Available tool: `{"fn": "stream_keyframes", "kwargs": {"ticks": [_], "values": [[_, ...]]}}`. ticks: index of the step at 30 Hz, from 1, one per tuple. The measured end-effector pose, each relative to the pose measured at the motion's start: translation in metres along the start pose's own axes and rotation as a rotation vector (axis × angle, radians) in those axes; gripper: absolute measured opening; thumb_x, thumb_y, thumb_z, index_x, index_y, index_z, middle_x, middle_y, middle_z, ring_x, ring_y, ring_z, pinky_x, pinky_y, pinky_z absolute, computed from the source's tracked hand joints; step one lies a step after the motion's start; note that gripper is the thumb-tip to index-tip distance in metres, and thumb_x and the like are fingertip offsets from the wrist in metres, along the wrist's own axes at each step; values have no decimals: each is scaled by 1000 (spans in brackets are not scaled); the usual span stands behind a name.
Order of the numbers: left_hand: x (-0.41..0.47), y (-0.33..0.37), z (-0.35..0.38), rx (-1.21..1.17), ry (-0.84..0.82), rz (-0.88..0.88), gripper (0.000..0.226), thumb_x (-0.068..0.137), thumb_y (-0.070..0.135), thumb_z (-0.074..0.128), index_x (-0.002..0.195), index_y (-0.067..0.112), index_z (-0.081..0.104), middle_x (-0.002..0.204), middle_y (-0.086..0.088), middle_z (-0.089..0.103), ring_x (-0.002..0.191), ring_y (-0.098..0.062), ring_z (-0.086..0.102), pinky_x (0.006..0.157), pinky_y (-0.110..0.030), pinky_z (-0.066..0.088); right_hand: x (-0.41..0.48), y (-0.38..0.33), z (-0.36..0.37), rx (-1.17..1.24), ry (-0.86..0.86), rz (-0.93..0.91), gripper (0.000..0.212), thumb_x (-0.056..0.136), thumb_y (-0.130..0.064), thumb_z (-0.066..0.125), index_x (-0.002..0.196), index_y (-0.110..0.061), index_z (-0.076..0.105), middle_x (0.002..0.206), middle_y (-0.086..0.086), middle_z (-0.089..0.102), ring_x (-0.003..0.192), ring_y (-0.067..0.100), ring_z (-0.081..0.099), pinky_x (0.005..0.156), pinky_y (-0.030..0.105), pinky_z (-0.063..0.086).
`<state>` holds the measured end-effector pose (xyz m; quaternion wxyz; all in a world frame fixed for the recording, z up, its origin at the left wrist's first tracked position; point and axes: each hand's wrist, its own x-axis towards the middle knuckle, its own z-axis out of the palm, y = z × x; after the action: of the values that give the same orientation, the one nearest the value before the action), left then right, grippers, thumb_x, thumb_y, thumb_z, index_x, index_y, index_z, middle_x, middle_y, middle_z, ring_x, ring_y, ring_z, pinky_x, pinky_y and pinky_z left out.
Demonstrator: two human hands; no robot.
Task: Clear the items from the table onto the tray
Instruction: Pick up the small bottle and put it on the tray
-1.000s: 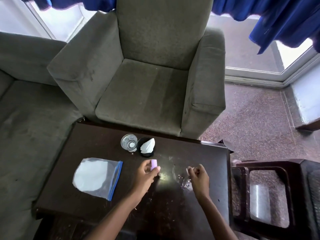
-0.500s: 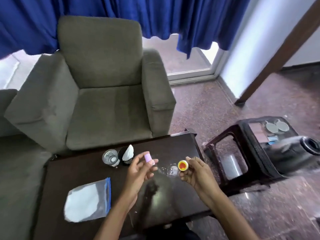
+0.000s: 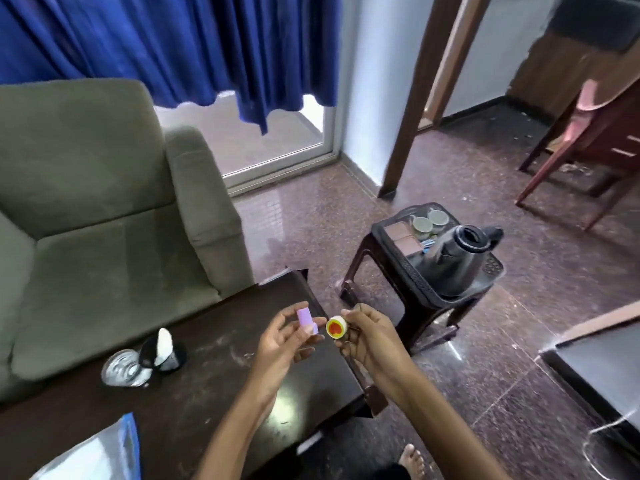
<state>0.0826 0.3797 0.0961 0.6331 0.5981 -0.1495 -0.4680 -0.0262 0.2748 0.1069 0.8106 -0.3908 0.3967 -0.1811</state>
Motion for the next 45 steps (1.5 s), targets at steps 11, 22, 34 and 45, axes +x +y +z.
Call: {"fn": "stream_keyframes", "kwargs": {"ticks": [11, 22, 34, 45], "values": [[51, -17, 190, -71, -43, 11, 30, 78, -6, 64, 100, 13, 62, 101, -10, 70, 73, -21, 72, 66, -22, 58, -17, -106, -208, -124, 182, -176, 33, 87, -2, 55, 60, -14, 40, 65, 14, 48, 51, 19, 45, 42, 21, 34], [113, -7, 278, 33, -65, 33, 27, 83, 4, 63, 106, 18, 63, 98, -2, 74, 82, -21, 72, 75, -29, 57, 18, -160, -278, 19, 204, -221, 16, 87, 1, 57, 77, -7, 47, 81, 20, 60, 62, 26, 63, 50, 24, 54], [238, 2, 318, 114, -36, 19, 17, 81, 8, 68, 93, 19, 67, 94, 5, 72, 73, 2, 68, 67, -17, 55, 122, -221, -342, -32, 391, -203, 13, 85, 9, 55, 84, 0, 64, 68, 17, 66, 51, 18, 63, 52, 20, 55], [317, -7, 322, 133, 101, -49, 22, 76, -2, 71, 86, 17, 65, 91, -1, 69, 85, -15, 63, 68, -18, 57, 251, -241, -378, -231, 494, -21, 19, 85, 10, 45, 89, 1, 62, 68, 16, 62, 47, 14, 61, 44, 19, 52]]}}
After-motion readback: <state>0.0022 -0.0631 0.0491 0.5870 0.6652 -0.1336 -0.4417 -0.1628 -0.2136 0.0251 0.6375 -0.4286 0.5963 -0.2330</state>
